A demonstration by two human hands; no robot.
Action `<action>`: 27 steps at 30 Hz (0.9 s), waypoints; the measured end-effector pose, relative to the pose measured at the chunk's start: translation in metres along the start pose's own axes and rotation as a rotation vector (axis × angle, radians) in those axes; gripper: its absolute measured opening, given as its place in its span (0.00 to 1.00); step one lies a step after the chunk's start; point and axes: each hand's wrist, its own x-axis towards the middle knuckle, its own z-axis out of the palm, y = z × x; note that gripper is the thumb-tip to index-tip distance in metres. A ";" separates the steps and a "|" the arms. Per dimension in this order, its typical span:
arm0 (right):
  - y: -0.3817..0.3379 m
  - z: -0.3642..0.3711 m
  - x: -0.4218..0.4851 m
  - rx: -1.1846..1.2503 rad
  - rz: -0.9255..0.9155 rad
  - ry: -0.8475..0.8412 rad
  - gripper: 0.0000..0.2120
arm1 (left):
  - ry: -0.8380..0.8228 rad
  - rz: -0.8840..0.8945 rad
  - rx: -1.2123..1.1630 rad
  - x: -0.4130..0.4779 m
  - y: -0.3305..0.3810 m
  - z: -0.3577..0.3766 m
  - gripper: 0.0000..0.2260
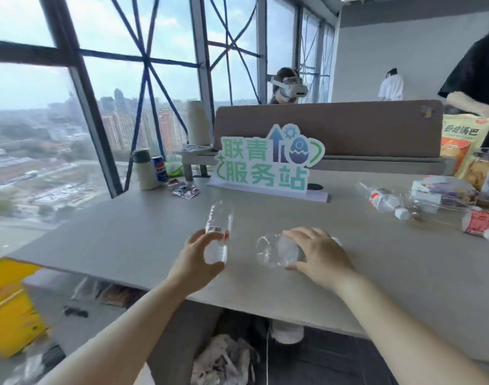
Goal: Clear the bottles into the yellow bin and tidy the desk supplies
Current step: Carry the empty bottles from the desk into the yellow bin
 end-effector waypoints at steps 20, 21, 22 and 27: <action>-0.509 0.123 0.176 1.045 -0.511 0.165 0.34 | 0.638 -0.451 0.210 -0.200 -0.292 -0.361 0.31; -0.520 0.128 0.182 1.075 -0.513 0.161 0.34 | 0.647 -0.460 0.216 -0.200 -0.300 -0.367 0.31; -0.529 0.134 0.188 1.100 -0.516 0.151 0.34 | 0.646 -0.467 0.223 -0.199 -0.306 -0.372 0.31; -0.563 0.156 0.212 1.204 -0.531 0.095 0.32 | 0.645 -0.463 0.227 -0.179 -0.330 -0.383 0.31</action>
